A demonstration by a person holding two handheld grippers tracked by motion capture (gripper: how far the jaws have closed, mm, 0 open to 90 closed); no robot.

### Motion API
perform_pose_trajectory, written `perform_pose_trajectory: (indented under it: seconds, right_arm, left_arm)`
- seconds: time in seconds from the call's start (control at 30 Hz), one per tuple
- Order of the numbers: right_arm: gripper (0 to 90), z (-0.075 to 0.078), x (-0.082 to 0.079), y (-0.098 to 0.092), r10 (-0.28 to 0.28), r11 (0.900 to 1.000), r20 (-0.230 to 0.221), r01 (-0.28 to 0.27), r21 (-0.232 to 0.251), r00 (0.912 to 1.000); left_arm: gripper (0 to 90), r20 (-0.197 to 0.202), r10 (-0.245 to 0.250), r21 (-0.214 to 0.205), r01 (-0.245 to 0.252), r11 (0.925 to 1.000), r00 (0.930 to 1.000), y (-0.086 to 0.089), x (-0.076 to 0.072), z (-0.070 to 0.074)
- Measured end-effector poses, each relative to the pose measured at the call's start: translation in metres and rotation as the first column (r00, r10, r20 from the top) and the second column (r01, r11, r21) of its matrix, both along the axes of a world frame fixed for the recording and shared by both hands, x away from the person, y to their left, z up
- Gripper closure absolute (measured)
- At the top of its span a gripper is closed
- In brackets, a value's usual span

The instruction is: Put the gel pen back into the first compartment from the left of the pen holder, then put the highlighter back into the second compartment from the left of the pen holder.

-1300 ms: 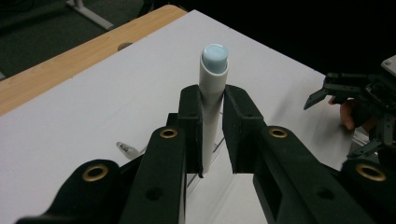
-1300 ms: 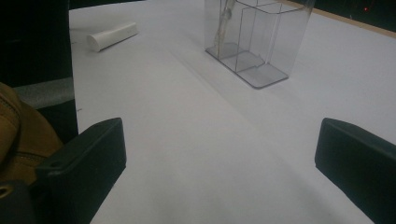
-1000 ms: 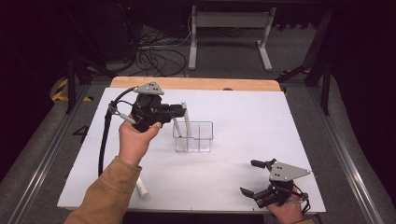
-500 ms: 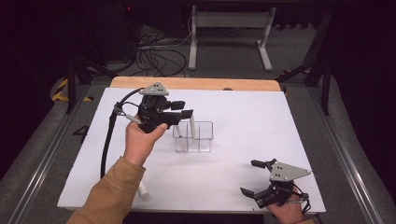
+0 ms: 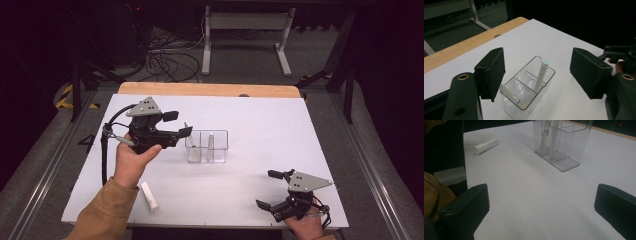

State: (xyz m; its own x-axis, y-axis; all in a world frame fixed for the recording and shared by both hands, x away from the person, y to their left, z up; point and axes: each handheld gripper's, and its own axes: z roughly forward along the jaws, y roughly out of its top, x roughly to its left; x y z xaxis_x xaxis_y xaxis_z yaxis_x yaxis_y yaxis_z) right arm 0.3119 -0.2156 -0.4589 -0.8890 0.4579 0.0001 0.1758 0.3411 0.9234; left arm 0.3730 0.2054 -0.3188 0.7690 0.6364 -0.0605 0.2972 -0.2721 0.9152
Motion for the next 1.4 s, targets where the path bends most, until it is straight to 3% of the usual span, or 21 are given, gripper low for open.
perform_pose_trajectory:
  seconds: [0.2, 0.47, 0.57, 0.7, 0.77, 0.97, 1.07, 1.17, 1.4]
  right_arm:
    - [0.0, 0.008, 0.002, 0.0, -0.028, 0.9979, 0.01, 0.027, 0.059, 0.9996]
    - [2.4, 0.016, 0.007, 0.007, -0.143, 0.9869, 0.004, 0.142, 0.076, 0.9897]
    - [2.7, 0.018, 0.007, 0.011, -0.157, 0.9862, 0.01, 0.157, 0.054, 0.9875]
    - [3.3, 0.021, 0.008, 0.013, -0.132, 0.99, 0.002, 0.131, 0.051, 0.9913]
    - [9.0, 0.023, 0.008, 0.016, -0.122, 0.9916, 0.003, 0.122, 0.044, 0.9925]
    - [15.6, 0.027, 0.009, 0.029, -0.115, 0.9934, 0.062, 0.114, 0.016, 0.9914]
    - [17.4, 0.029, 0.011, 0.036, -0.102, 0.9948, 0.041, 0.102, 0.007, 0.994]
    - [16.1, 0.031, 0.014, 0.043, -0.081, 0.9967, 0.011, 0.081, 0.004, 0.9967]
    - [11.3, 0.034, 0.017, 0.049, -0.079, 0.9969, -0.007, 0.079, 0.004, 0.9969]
  left_arm:
    - [23.0, 0.052, 0.017, 0.01, -0.018, 0.9998, 0.9985, 0.011, -0.014, -0.003]
    - [16.3, 0.089, 0.05, -0.02, -0.049, 0.9986, 0.9948, 0.032, -0.031, -0.013]
    - [15.9, 0.094, 0.06, -0.02, -0.058, 0.9981, 0.9938, 0.04, -0.037, -0.019]
    - [15.3, 0.093, 0.072, -0.022, -0.07, 0.9973, 0.9931, 0.049, -0.042, -0.03]
    - [15.2, 0.09, 0.072, -0.027, -0.07, 0.9972, 0.9933, 0.053, -0.044, -0.035]
    - [15.1, 0.088, 0.088, -0.009, -0.087, 0.9962, 0.9923, 0.063, -0.049, -0.05]
    - [14.5, 0.089, 0.119, -0.008, -0.119, 0.9929, 0.9889, 0.068, -0.05, -0.057]
    - [14.5, 0.071, 0.116, -0.017, -0.115, 0.9933, 0.9907, 0.072, -0.049, -0.062]
    - [14.5, 0.071, 0.135, -0.022, -0.134, 0.9908, 0.9883, 0.08, -0.051, -0.062]
